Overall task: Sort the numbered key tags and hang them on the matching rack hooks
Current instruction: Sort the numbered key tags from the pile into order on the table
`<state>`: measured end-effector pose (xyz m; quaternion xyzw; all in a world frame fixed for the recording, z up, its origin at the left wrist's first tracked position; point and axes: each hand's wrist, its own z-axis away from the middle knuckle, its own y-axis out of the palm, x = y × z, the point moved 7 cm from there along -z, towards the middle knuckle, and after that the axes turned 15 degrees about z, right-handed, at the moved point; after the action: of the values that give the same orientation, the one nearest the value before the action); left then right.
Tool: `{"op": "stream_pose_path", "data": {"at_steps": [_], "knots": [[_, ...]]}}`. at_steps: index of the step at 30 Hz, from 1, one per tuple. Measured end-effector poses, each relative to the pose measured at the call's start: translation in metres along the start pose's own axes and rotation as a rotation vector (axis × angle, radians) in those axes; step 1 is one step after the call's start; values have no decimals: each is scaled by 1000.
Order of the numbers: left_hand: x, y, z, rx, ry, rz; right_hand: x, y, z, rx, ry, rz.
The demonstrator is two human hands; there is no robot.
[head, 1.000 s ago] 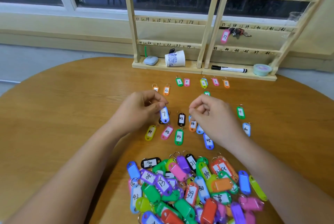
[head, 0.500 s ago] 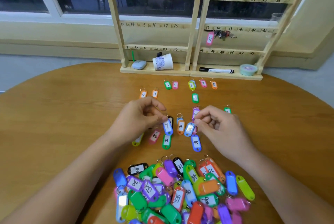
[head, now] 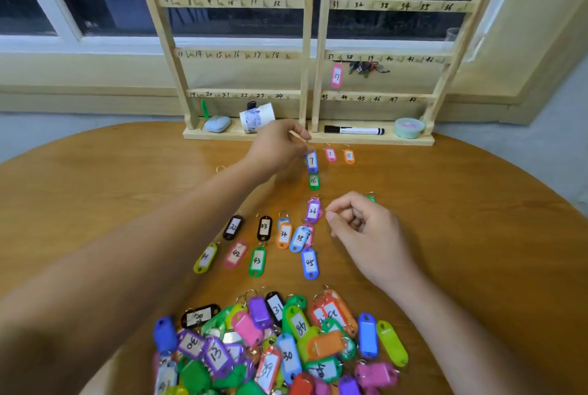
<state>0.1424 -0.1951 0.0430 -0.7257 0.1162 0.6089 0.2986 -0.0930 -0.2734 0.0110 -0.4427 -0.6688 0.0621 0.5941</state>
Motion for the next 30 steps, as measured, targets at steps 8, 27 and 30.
{"op": "stream_pose_path", "data": {"at_steps": [8,27,30], "knots": [[-11,43,-51,-41,8,-112,4,2,2,5,-37,59],[-30,11,10,1,205,-295,-7,-66,-15,-225,78,42],[-31,-12,50,26,209,-282,-18,-80,-19,-254,121,144]]}}
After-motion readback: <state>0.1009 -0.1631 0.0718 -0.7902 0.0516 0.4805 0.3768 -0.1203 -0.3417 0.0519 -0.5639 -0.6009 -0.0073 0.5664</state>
